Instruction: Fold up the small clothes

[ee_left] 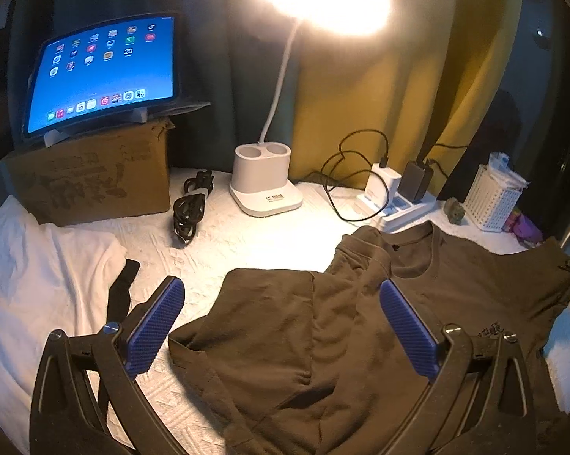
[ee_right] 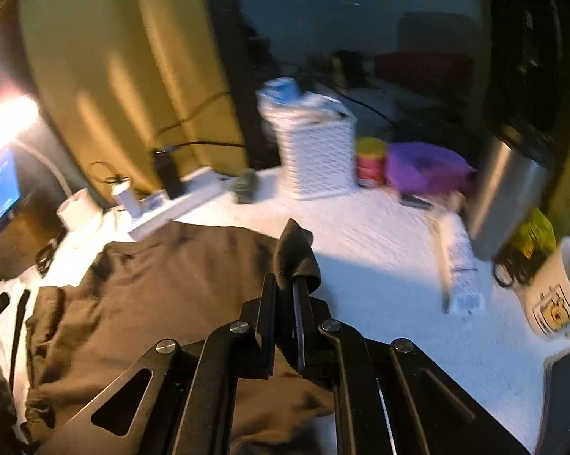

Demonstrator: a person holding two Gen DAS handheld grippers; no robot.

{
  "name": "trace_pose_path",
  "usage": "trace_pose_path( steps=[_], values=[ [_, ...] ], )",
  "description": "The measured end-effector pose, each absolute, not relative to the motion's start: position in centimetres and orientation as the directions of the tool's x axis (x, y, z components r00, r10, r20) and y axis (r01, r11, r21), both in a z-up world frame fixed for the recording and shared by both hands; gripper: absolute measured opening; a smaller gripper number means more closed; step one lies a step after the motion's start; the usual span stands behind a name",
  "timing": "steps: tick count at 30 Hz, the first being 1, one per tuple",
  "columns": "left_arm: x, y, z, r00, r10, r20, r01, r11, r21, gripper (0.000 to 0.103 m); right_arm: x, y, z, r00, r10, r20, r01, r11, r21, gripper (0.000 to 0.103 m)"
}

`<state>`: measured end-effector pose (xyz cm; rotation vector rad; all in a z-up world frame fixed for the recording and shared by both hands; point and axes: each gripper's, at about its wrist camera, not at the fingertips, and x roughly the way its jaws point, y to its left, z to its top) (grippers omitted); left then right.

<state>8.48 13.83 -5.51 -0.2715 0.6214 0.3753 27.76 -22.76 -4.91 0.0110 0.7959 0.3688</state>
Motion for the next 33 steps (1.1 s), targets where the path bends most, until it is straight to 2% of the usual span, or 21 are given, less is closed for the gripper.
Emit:
trace_pose_path(
  steps=[6,22,23,25,27,28,33],
  values=[
    [7.3,15.5,-5.7,0.761,0.242,-0.602,-0.422,0.89,-0.176,0.102,26.6,-17.2,-5.3,0.6,0.357,-0.716,-0.388,0.913,0.13,0.008],
    [5.2,17.2,-6.7,0.738,0.248,-0.627,-0.457,0.868,-0.195,0.102,24.4,-9.5,-14.1,0.382,0.345,-0.857,-0.449,0.88,0.154,0.009],
    [5.2,17.1,-6.6,0.735,0.249,-0.631,-0.461,0.866,-0.195,0.102,24.1,-9.5,-14.1,0.374,0.354,-0.857,-0.454,0.876,0.163,0.011],
    [5.1,17.1,-6.6,0.732,0.256,-0.632,-0.466,0.864,-0.19,0.102,23.5,-9.4,-13.9,0.354,0.387,-0.852,-0.469,0.861,0.196,0.027],
    [5.0,17.0,-6.4,0.729,0.263,-0.632,-0.471,0.863,-0.183,0.102,22.7,-9.2,-13.4,0.311,0.428,-0.849,-0.499,0.833,0.237,0.071],
    [4.9,16.9,-6.3,0.728,0.27,-0.631,-0.474,0.863,-0.177,0.102,22.2,-9.1,-13.1,0.307,0.442,-0.843,-0.51,0.824,0.247,0.076],
    [4.7,16.7,-6.2,0.708,0.3,-0.639,-0.495,0.856,-0.147,0.102,19.6,-11.0,-10.0,0.331,0.51,-0.794,-0.562,0.782,0.268,0.076]
  ],
)
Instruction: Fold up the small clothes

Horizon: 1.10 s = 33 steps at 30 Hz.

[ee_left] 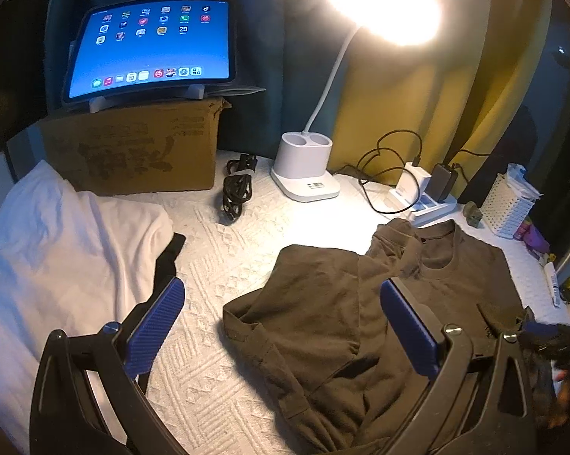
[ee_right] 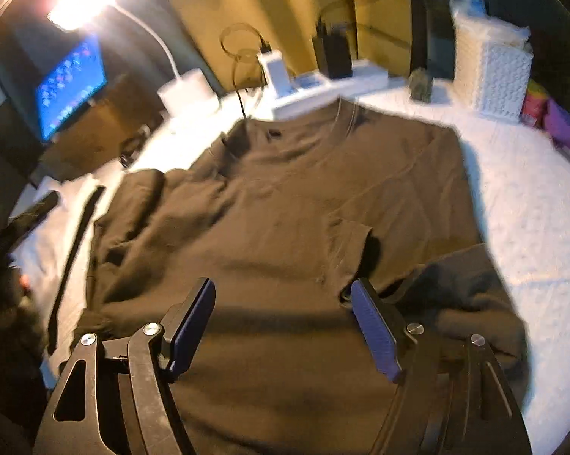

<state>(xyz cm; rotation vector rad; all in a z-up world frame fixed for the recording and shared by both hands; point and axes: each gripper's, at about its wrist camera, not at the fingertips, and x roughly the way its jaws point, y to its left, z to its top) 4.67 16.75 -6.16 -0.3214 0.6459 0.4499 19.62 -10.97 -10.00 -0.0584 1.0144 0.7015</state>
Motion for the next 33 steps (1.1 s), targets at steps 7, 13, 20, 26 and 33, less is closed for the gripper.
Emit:
trace_pose_path(
  steps=[7,13,20,26,33],
  values=[
    [5.1,16.4,-6.7,0.673,0.307,-0.673,-0.512,0.85,-0.123,0.102,23.1,-17.2,-10.2,0.459,0.389,-0.799,-0.428,0.885,0.185,0.076],
    [5.3,15.5,-6.2,0.676,0.312,-0.668,-0.504,0.857,-0.11,0.102,26.6,-19.2,-13.0,0.412,0.383,-0.827,-0.386,0.895,0.222,0.076],
    [5.2,15.5,-6.1,0.673,0.319,-0.667,-0.512,0.852,-0.109,0.102,24.6,-18.3,-12.3,0.332,0.509,-0.794,-0.489,0.813,0.316,0.075],
    [5.0,15.4,-6.7,0.664,0.307,-0.681,-0.503,0.858,-0.104,0.102,20.3,-16.7,-11.9,0.279,0.491,-0.825,-0.556,0.783,0.278,0.072],
    [4.6,16.1,-7.8,0.656,0.296,-0.694,-0.503,0.857,-0.11,0.102,16.2,-15.1,-11.0,0.221,0.478,-0.85,-0.631,0.735,0.249,0.072]
  ],
)
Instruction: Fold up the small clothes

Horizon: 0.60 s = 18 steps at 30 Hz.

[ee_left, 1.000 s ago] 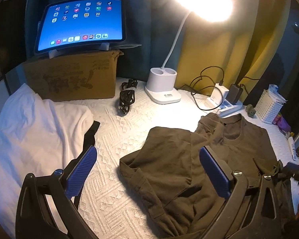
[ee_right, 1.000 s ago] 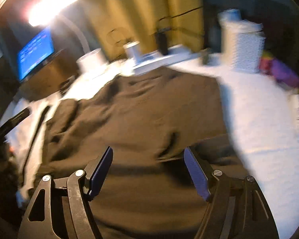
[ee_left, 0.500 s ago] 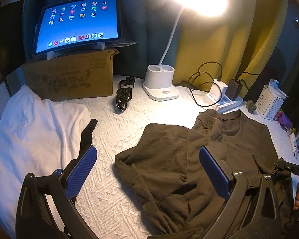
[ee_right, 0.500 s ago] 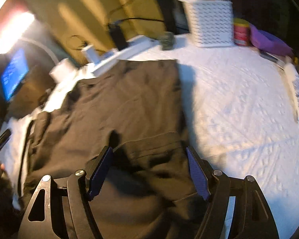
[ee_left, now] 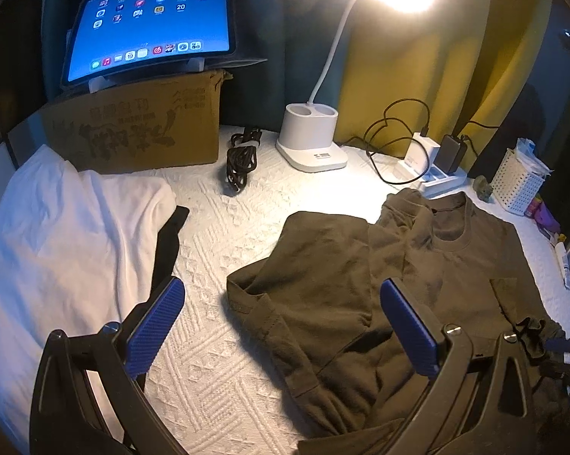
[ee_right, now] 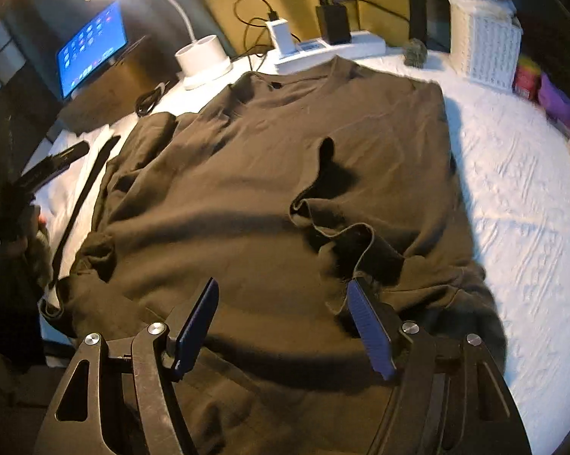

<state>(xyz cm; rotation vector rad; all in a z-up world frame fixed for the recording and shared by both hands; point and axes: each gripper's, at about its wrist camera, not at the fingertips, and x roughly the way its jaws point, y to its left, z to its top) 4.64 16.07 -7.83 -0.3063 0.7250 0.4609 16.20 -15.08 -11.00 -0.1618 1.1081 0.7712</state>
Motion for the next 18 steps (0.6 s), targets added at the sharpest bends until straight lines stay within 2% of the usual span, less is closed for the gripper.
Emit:
trace_pose_path(
  steps=[6,12,18],
  values=[
    [4.5,17.2,-7.9,0.654,0.299,-0.695,-0.505,0.857,-0.106,0.102,19.4,-15.2,-9.8,0.39,0.438,-0.81,-0.551,0.816,0.176,0.073],
    [5.2,18.4,-8.1,0.646,0.297,-0.703,-0.496,0.864,-0.091,0.102,21.6,-11.7,-13.6,0.241,0.466,-0.851,-0.534,0.796,0.285,0.072],
    [8.3,18.8,-9.7,0.619,0.26,-0.741,-0.429,0.902,-0.042,0.102,20.8,-8.1,-12.5,0.214,0.526,-0.823,-0.612,0.729,0.307,0.073]
  ],
)
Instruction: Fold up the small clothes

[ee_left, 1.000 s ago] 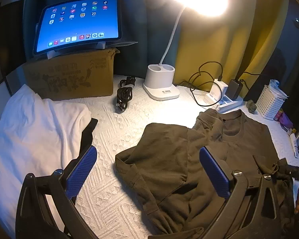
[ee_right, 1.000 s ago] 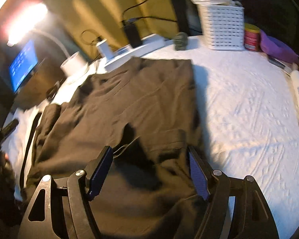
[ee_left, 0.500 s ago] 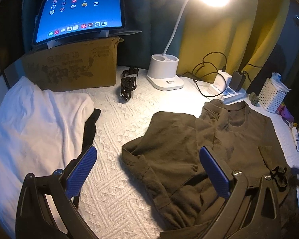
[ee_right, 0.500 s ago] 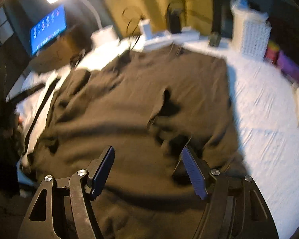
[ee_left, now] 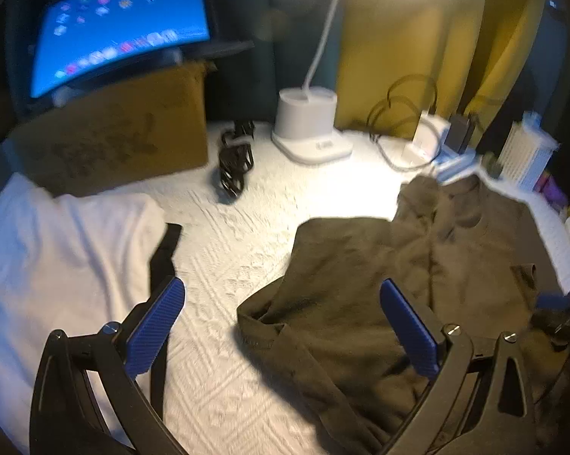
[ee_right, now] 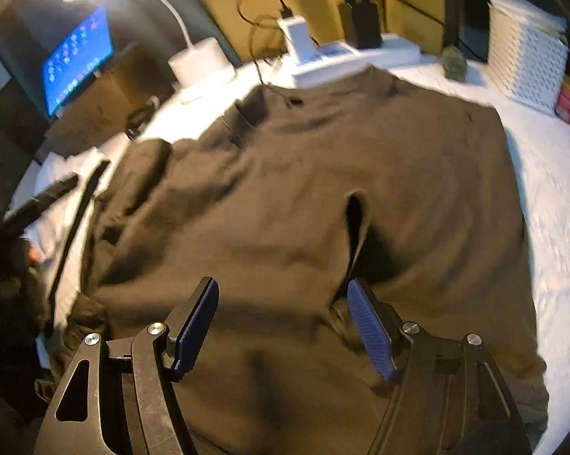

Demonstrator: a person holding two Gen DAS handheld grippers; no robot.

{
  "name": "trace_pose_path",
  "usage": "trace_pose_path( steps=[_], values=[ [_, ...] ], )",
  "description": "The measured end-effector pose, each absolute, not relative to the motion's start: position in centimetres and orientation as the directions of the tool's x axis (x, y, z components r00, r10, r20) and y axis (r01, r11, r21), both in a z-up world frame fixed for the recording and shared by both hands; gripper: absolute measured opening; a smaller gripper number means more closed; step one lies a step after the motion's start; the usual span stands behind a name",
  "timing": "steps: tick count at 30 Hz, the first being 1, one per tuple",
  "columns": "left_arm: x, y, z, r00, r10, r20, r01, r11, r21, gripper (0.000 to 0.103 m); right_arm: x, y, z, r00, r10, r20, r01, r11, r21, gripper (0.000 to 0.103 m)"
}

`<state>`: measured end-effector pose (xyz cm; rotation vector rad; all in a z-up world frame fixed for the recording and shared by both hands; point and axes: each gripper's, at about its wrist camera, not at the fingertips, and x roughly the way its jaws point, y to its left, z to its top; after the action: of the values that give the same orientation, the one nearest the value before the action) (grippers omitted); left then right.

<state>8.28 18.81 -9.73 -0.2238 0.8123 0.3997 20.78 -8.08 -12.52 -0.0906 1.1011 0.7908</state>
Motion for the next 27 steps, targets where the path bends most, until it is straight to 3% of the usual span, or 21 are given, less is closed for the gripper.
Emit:
trace_pose_path(
  steps=[3,8,9,11,13,15,17,23,27],
  values=[
    [10.1,19.9,-11.3,0.583,0.255,-0.772,-0.421,0.907,-0.019,0.102,22.2,-8.4,-12.4,0.267,0.512,-0.817,-0.559,0.772,0.301,0.073],
    [11.9,21.3,-13.7,0.537,0.213,-0.816,-0.413,0.91,-0.035,0.102,23.2,-6.7,-13.9,0.172,0.564,-0.808,-0.556,0.732,0.394,0.073],
    [12.1,21.4,-14.0,0.535,0.194,-0.822,-0.412,0.91,-0.053,0.096,22.8,-6.3,-13.6,0.181,0.566,-0.804,-0.572,0.726,0.382,0.073],
    [12.2,21.2,-14.3,0.535,0.197,-0.821,-0.411,0.91,-0.049,0.084,22.2,-6.2,-12.7,0.181,0.59,-0.787,-0.592,0.704,0.391,0.073],
    [12.1,20.6,-14.1,0.546,0.197,-0.815,-0.387,0.921,-0.037,0.062,21.7,-6.5,-11.9,0.23,0.575,-0.785,-0.6,0.719,0.351,0.073],
    [12.0,20.3,-13.9,0.557,0.173,-0.812,-0.37,0.927,-0.056,0.023,21.5,-7.1,-11.3,0.273,0.546,-0.792,-0.593,0.743,0.309,0.073],
    [11.7,20.4,-13.5,0.57,0.173,-0.803,-0.385,0.92,-0.075,0.007,21.5,-8.3,-10.9,0.297,0.527,-0.796,-0.573,0.765,0.292,0.073],
    [7.9,23.4,-11.7,0.576,0.327,-0.75,-0.563,0.823,-0.073,0.0,21.1,-11.8,-10.5,0.333,0.505,-0.796,-0.52,0.803,0.292,0.073],
    [7.6,24.0,-11.5,0.595,0.249,-0.765,-0.517,0.846,-0.127,0.0,21.0,-13.5,-10.3,0.344,0.504,-0.792,-0.497,0.814,0.302,0.073]
  ],
)
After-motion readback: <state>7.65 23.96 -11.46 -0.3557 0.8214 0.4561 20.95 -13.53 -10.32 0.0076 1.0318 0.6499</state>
